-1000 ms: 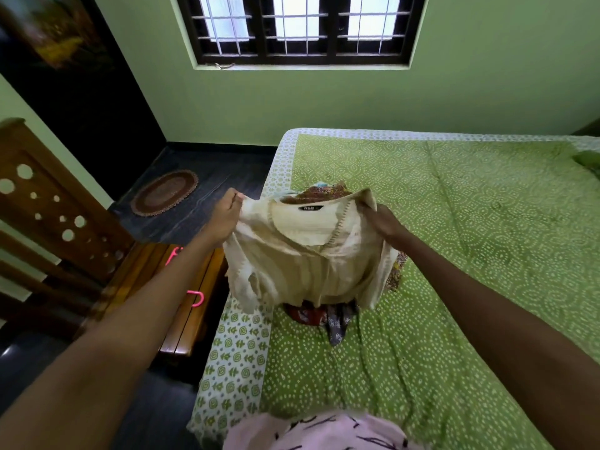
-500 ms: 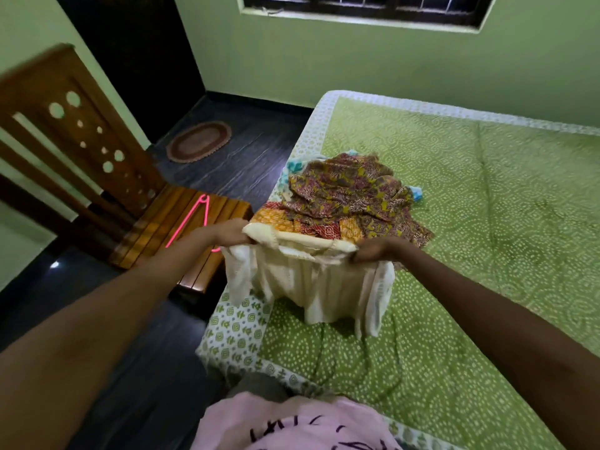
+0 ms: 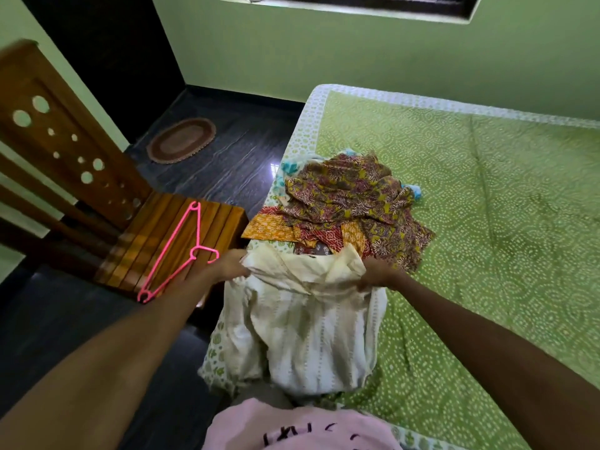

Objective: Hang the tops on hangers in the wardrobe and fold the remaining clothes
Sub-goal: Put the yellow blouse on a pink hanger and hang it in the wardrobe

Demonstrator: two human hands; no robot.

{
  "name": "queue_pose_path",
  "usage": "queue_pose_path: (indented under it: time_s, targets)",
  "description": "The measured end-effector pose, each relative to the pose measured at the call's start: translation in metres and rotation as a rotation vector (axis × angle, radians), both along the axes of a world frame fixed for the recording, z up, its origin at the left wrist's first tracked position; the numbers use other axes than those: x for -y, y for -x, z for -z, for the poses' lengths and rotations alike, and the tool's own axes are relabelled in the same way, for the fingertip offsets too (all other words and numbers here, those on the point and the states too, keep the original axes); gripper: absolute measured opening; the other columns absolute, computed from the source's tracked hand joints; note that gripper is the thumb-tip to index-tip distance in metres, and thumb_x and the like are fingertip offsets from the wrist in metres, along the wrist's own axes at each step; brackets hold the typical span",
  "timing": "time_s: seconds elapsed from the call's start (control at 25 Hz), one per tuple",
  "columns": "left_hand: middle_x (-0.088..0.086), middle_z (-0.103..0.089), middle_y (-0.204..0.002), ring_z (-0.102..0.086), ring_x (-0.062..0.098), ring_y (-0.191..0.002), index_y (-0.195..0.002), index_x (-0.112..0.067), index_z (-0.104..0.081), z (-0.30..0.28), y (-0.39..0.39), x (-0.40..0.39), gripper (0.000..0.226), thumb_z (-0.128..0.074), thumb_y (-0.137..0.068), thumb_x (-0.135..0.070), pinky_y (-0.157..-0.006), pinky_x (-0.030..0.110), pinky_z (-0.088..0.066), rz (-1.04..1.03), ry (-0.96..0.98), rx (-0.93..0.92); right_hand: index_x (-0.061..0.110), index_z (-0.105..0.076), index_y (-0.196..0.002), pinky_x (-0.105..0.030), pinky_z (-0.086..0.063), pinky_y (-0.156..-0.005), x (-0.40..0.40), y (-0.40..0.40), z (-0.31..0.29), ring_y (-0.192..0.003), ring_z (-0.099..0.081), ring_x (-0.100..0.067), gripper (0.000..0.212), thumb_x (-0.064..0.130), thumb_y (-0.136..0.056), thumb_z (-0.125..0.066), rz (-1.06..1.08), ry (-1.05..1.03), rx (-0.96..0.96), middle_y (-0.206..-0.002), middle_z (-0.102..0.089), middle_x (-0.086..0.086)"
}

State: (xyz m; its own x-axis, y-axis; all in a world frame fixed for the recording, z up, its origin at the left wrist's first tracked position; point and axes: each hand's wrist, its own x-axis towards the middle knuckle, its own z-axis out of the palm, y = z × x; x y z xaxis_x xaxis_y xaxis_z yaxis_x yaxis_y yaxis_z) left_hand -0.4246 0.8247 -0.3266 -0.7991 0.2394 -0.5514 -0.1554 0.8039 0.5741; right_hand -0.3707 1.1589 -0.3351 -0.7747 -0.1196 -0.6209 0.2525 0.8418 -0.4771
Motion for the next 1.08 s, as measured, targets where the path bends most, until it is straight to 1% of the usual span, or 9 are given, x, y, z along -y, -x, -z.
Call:
queue_pose_path:
  time_s: [0.08, 0.2, 0.36, 0.48, 0.6, 0.72, 0.92, 1.0, 1.08]
  targets:
    - [0.019, -0.063, -0.099, -0.059, 0.025, -0.084, -0.098, 0.001, -0.061, 0.026, 0.013, 0.009, 0.024, -0.071, -0.077, -0.003, -0.070, 0.032, -0.049, 0.033, 0.022, 0.060, -0.005, -0.065, -0.090, -0.022, -0.036, -0.053, 0.000, 0.012, 0.018, -0.076, -0.050, -0.017, 0.016, 0.000, -0.075, -0.069, -0.044, -0.093, 0.025, -0.083, -0.058, -0.012]
    - [0.019, -0.066, -0.105, -0.061, 0.031, -0.099, -0.103, 0.006, -0.064, 0.053, 0.041, 0.011, 0.031, -0.075, -0.076, -0.006, -0.082, 0.038, -0.049, 0.020, -0.039, 0.116, -0.010, -0.066, -0.097, -0.023, -0.037, -0.061, -0.010, 0.042, 0.038, -0.076, -0.052, -0.017, 0.023, 0.002, -0.078, -0.065, -0.079, -0.154, 0.146, -0.087, -0.062, -0.015]
    - [0.016, -0.058, -0.096, -0.056, 0.028, -0.091, -0.099, 0.000, -0.057, 0.080, 0.098, -0.002, 0.021, -0.069, -0.082, -0.004, -0.075, 0.033, -0.041, -0.270, -0.153, -0.102, -0.002, -0.059, -0.093, -0.026, -0.037, -0.059, -0.012, 0.088, 0.056, -0.082, -0.057, -0.028, 0.014, 0.009, -0.088, -0.054, 0.455, -0.309, -0.219, -0.083, -0.057, -0.014]
    - [0.012, -0.051, -0.123, -0.049, 0.027, -0.114, -0.129, -0.001, -0.045, 0.105, 0.128, -0.008, 0.050, -0.067, -0.084, -0.008, -0.093, 0.039, -0.042, -0.443, -0.295, -0.002, -0.001, -0.053, -0.109, -0.037, -0.043, -0.080, 0.021, 0.105, 0.085, -0.101, -0.053, -0.033, 0.028, 0.011, -0.085, -0.059, 0.584, -0.374, -0.317, -0.106, -0.056, -0.018]
    - [0.013, -0.047, -0.134, -0.045, 0.030, -0.124, -0.133, -0.002, -0.042, 0.130, 0.123, 0.006, 0.056, -0.068, -0.083, -0.008, -0.100, 0.042, -0.041, -0.464, -0.286, 0.101, -0.002, -0.054, -0.115, -0.036, -0.040, -0.087, 0.079, 0.108, 0.120, -0.109, -0.051, -0.033, 0.033, 0.007, -0.084, -0.059, 0.458, -0.212, -0.247, -0.116, -0.055, -0.019]
    - [0.006, -0.049, -0.123, -0.047, 0.024, -0.117, -0.128, -0.003, -0.045, 0.149, 0.105, 0.047, 0.051, -0.068, -0.083, -0.010, -0.094, 0.035, -0.040, -0.590, -0.265, 0.153, 0.000, -0.061, -0.102, -0.032, -0.041, -0.082, 0.157, 0.120, 0.151, -0.102, -0.057, -0.031, 0.019, 0.005, -0.083, -0.058, 0.330, -0.053, -0.172, -0.106, -0.063, -0.017]
    - [0.012, -0.043, -0.135, -0.045, 0.028, -0.123, -0.134, -0.003, -0.042, 0.194, 0.081, 0.143, 0.049, -0.057, -0.087, -0.001, -0.099, 0.035, -0.039, -0.715, -0.120, 0.082, 0.005, -0.067, -0.086, -0.033, -0.046, -0.080, 0.306, 0.165, 0.179, -0.095, -0.062, -0.031, 0.014, 0.004, -0.083, -0.053, 0.081, 0.162, 0.009, -0.095, -0.069, -0.016]
    - [0.012, -0.035, -0.144, -0.042, 0.030, -0.127, -0.136, -0.005, -0.041, 0.215, 0.082, 0.186, 0.049, -0.055, -0.090, -0.007, -0.101, 0.039, -0.039, -0.706, 0.017, 0.044, 0.006, -0.064, -0.096, -0.035, -0.046, -0.080, 0.356, 0.186, 0.195, -0.102, -0.059, -0.034, 0.017, 0.003, -0.084, -0.052, 0.010, 0.176, 0.011, -0.105, -0.064, -0.019]
    - [0.011, -0.022, -0.153, -0.038, 0.034, -0.131, -0.143, -0.009, -0.034, 0.238, 0.086, 0.229, 0.057, -0.056, -0.090, -0.017, -0.103, 0.046, -0.039, -0.679, 0.162, 0.021, 0.002, -0.049, -0.125, -0.038, -0.042, -0.090, 0.392, 0.208, 0.217, -0.117, -0.048, -0.035, 0.038, 0.007, -0.087, -0.053, -0.113, 0.120, -0.004, -0.126, -0.051, -0.020]
